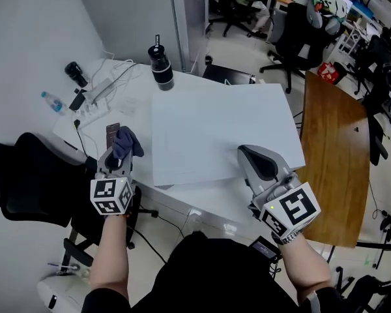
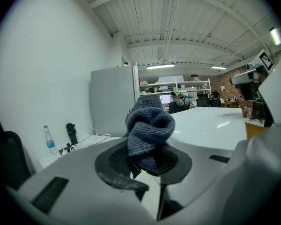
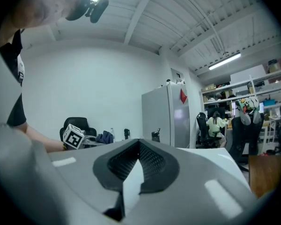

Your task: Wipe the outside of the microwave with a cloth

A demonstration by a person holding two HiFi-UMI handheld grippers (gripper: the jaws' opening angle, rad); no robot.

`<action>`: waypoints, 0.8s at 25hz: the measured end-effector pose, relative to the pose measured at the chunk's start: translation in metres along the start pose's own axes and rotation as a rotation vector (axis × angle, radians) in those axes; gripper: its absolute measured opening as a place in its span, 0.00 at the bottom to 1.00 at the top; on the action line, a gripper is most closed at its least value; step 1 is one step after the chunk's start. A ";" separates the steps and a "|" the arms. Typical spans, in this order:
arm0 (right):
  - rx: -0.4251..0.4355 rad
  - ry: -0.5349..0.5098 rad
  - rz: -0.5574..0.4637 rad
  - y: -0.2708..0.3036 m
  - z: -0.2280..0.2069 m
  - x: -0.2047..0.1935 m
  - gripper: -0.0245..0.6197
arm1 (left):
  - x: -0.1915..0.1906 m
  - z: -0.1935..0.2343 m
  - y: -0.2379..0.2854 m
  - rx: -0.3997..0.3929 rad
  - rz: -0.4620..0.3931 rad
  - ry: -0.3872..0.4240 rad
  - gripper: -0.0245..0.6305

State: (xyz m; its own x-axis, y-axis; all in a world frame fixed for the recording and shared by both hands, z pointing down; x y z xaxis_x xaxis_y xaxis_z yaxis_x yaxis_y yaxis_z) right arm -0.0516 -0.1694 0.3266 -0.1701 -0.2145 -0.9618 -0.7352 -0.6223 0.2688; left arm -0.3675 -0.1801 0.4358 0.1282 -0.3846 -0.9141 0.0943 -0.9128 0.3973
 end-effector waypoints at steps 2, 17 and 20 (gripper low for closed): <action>0.025 -0.005 -0.008 -0.016 0.007 -0.003 0.04 | 0.000 -0.008 -0.029 0.033 -0.013 -0.002 0.17; 0.147 -0.022 -0.037 -0.132 0.061 -0.036 0.04 | -0.005 -0.132 -0.184 0.057 -0.089 0.024 0.17; 0.153 -0.021 -0.034 -0.152 0.069 -0.043 0.04 | -0.003 -0.168 -0.203 0.006 -0.109 0.021 0.17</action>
State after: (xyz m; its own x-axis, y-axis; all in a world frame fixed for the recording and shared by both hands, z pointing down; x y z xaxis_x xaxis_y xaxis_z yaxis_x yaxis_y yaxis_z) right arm 0.0225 -0.0133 0.3236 -0.1562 -0.1785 -0.9715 -0.8320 -0.5063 0.2268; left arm -0.2211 0.0290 0.3717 0.1383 -0.2802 -0.9499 0.1025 -0.9499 0.2951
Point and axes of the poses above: the fingertips, and each gripper's own axes: y forward along the fingers, z to its left, x out of its top, the point moved 2 cm from there along -y, backward along the fingers, and after that the axes turned 8 degrees about z, right-handed, at the moved point
